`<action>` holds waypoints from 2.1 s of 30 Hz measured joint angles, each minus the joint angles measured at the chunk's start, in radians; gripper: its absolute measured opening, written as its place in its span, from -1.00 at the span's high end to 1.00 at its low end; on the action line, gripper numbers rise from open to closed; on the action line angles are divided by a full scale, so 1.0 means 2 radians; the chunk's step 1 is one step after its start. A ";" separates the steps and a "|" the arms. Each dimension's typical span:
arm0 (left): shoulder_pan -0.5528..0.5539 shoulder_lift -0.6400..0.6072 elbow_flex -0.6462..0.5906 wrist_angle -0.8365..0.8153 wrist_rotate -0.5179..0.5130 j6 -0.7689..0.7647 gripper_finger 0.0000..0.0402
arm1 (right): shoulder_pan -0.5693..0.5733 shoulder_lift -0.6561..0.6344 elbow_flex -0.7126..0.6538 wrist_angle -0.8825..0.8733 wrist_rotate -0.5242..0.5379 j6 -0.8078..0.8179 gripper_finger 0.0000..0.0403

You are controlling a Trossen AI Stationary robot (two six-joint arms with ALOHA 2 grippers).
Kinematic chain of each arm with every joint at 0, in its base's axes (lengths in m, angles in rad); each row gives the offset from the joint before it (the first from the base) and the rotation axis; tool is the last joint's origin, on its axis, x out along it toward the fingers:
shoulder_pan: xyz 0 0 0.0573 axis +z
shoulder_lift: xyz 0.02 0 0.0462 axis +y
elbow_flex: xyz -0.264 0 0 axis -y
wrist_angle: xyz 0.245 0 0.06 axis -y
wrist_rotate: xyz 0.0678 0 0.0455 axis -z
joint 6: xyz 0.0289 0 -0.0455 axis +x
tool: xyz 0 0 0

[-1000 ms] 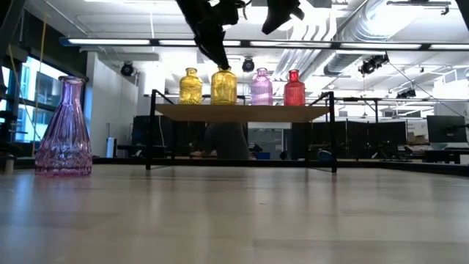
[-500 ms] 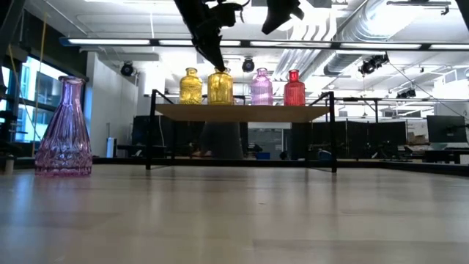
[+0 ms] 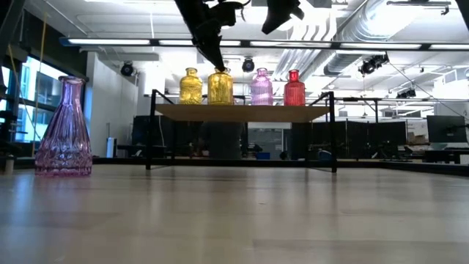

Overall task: Sort vases onto shelf
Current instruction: Put the yellow vase on the shelf aligned with the other yellow vase

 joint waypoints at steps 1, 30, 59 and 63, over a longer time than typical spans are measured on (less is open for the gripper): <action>0.000 0.000 0.000 -0.001 0.000 0.003 0.93 | 0.000 0.000 0.000 0.000 0.000 0.000 0.80; -0.001 -0.023 0.019 -0.106 -0.061 -0.005 0.94 | 0.000 0.000 0.000 -0.002 0.000 0.000 0.80; 0.008 -0.060 -0.016 -0.107 -0.075 -0.064 0.94 | 0.000 0.000 0.000 -0.020 0.000 0.000 0.80; 0.009 -0.060 -0.016 -0.108 -0.075 -0.068 0.88 | 0.000 0.000 0.000 -0.020 0.000 0.000 0.80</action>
